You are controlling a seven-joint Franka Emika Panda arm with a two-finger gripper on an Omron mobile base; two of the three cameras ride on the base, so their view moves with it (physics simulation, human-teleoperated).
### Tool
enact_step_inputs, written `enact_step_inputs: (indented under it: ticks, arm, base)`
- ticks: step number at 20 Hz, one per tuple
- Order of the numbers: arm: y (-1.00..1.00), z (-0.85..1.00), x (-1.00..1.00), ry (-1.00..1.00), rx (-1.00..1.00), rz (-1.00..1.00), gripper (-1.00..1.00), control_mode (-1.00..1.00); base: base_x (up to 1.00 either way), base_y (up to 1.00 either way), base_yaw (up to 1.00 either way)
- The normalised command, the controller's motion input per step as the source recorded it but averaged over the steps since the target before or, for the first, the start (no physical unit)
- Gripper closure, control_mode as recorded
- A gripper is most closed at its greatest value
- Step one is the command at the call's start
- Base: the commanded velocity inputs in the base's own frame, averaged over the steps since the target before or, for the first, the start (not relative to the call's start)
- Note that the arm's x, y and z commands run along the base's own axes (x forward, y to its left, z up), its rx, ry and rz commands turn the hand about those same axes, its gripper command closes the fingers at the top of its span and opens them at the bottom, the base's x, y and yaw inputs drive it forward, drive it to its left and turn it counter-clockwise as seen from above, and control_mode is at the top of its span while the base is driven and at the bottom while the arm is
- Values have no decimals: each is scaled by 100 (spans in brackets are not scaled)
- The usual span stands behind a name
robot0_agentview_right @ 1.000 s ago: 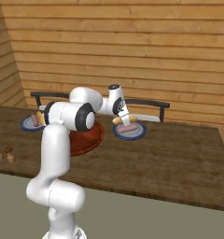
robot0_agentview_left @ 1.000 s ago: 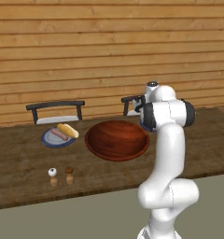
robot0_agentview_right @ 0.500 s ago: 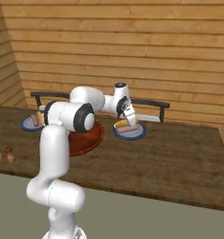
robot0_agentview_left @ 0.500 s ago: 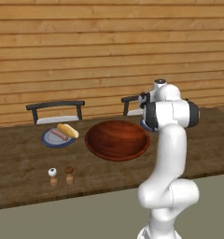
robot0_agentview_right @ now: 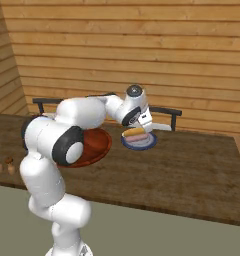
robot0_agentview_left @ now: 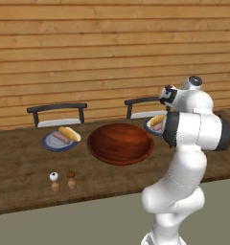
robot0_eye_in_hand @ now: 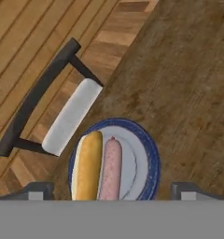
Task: Place one bun and one sausage from the bowl on each plate.
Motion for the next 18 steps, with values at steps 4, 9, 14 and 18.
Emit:
enact_step_inputs:
  ticks: [4,9,14,18]
  arm:
    - [-4,100,-100,-59,0,3,-100,-100]
    - [4,90,-100,-75,-2,0,-100,-100]
    - [5,50,-100,-88,-5,1,-100,-100]
    - [0,12,-25,-20,0,0,-100,-100]
  base:
    - [0,0,0]
    - [0,0,0]
    - [0,0,0]
    - [0,0,0]
